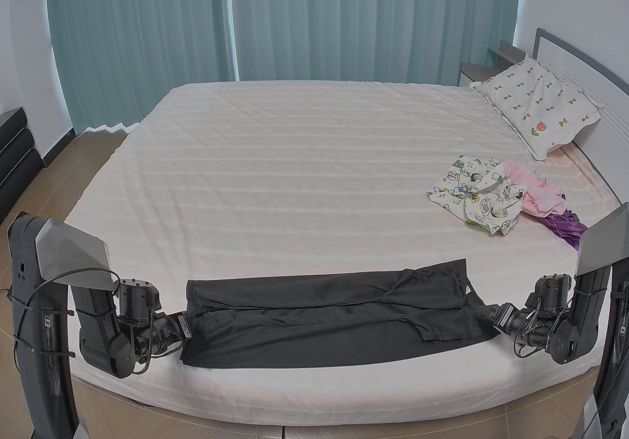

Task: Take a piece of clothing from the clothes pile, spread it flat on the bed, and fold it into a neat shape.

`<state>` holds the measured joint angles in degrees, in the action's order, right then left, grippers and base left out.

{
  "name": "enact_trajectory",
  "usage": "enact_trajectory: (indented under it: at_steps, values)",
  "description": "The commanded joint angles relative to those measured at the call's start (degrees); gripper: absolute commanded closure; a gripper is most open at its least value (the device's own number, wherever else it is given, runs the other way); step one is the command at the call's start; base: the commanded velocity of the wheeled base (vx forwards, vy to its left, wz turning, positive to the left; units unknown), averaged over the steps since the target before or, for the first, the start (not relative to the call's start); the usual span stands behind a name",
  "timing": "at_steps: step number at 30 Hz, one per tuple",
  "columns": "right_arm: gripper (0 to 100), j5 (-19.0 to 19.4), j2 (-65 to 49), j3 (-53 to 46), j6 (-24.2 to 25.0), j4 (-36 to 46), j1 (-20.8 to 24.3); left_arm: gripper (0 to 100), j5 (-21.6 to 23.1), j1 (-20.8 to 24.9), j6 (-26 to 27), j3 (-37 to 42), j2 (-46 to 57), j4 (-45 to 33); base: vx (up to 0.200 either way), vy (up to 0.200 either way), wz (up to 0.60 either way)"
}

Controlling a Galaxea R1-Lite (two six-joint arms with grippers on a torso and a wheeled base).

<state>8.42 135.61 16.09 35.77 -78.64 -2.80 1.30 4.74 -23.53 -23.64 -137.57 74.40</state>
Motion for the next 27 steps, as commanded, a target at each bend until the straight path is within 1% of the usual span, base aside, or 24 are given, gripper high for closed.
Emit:
enact_trajectory:
  at_steps: [1, 3, 4, 10, 12, 15, 16, 17, 20, 24, 27]
  values:
    - [0, 0.0, 0.0, 0.0, 0.0, 0.0, 0.0, 100, 0.1, -0.1, -0.1, 0.0, 1.2, 0.0, 0.000, 0.000, 0.00]
    - [0, 0.0, 0.0, 0.0, 0.0, 0.0, 0.0, 100, 0.2, -0.1, -0.9, 0.0, 2.3, 0.0, 0.000, 0.000, 0.00]
    - [0, 0.0, 0.0, 0.0, 0.0, 0.0, 0.0, 0, 0.3, -0.1, -1.5, 0.0, 2.9, 0.0, 0.000, 0.000, 0.00]
    - [0, 0.0, 0.1, 0.1, 0.0, 0.0, 0.0, 0, 0.5, -0.2, -2.3, 0.2, 4.2, 0.0, 0.000, 0.000, 0.00]
    - [0, 0.0, 0.1, 0.1, 0.0, 0.0, 0.0, 0, 1.2, -0.1, -2.5, 0.3, 4.7, 0.0, 0.000, 0.000, 0.00]
    - [0, 0.0, 0.1, 0.1, 0.0, 0.0, 0.0, 0, 5.6, 0.4, -4.2, 0.6, 4.9, 0.0, 0.000, 0.000, 0.00]
    - [0, 0.0, 0.1, 0.1, 0.0, 0.0, 0.0, 0, 6.4, 0.4, -4.6, 0.7, 5.0, 0.0, 0.000, 0.000, 0.00]
    - [0, 0.0, 0.2, 0.1, 0.0, 0.0, 0.0, 0, 8.5, 0.5, -5.6, 0.7, 5.0, 0.0, 0.000, 0.000, 0.00]
    - [0, 0.0, 0.5, 0.1, 0.0, 0.0, 0.1, 0, 12.1, 1.0, -5.9, 0.2, 4.6, 0.0, 0.000, 0.000, 0.00]
    - [0, 0.0, 0.5, 0.1, 0.0, 0.0, 0.6, 0, 14.3, 1.8, -5.7, 0.1, 4.6, 0.0, 0.000, 0.000, 0.00]
    - [0, 0.0, 0.5, 0.1, 0.0, 0.0, 0.7, 0, 13.7, 2.6, -5.2, -0.7, 3.4, 0.0, 0.000, 0.000, 0.00]
